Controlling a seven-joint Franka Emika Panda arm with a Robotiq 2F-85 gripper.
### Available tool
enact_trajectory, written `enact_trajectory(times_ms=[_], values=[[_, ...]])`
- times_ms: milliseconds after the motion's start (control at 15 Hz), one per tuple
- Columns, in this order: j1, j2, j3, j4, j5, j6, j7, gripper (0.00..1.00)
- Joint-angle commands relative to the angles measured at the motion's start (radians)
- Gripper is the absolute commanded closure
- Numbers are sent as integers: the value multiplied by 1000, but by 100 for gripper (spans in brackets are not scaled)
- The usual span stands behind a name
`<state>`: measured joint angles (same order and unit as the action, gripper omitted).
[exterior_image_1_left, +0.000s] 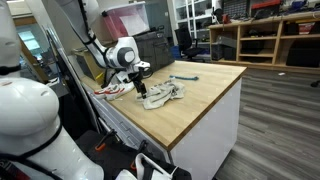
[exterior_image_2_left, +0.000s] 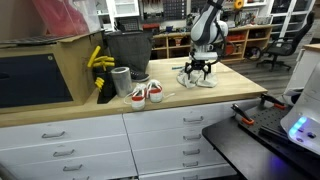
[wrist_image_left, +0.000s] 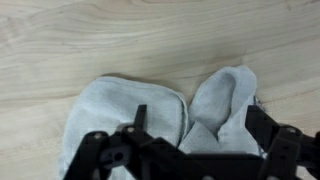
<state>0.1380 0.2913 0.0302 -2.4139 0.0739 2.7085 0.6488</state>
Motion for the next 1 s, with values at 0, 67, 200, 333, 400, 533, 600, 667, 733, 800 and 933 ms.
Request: enact_trajectory(times_ms=[0, 67, 200, 333, 400, 533, 600, 667, 733, 800, 933], values=[[-18, 30, -11, 32, 51, 2, -42, 0], [-31, 34, -9, 38, 71, 3, -63, 0], [-46, 46, -9, 52, 98, -1, -97, 0], [-49, 61, -14, 68, 109, -3, -123, 0], [-46, 63, -19, 71, 106, -4, -125, 0], [-33, 65, -36, 71, 87, 11, -115, 0], [-33, 63, -39, 68, 88, 17, -115, 0], [-35, 58, -39, 64, 95, 25, -117, 0], [-43, 50, -33, 58, 109, 31, -127, 0], [-48, 49, -30, 58, 116, 34, -133, 0], [-52, 55, -23, 62, 132, 38, -138, 0]])
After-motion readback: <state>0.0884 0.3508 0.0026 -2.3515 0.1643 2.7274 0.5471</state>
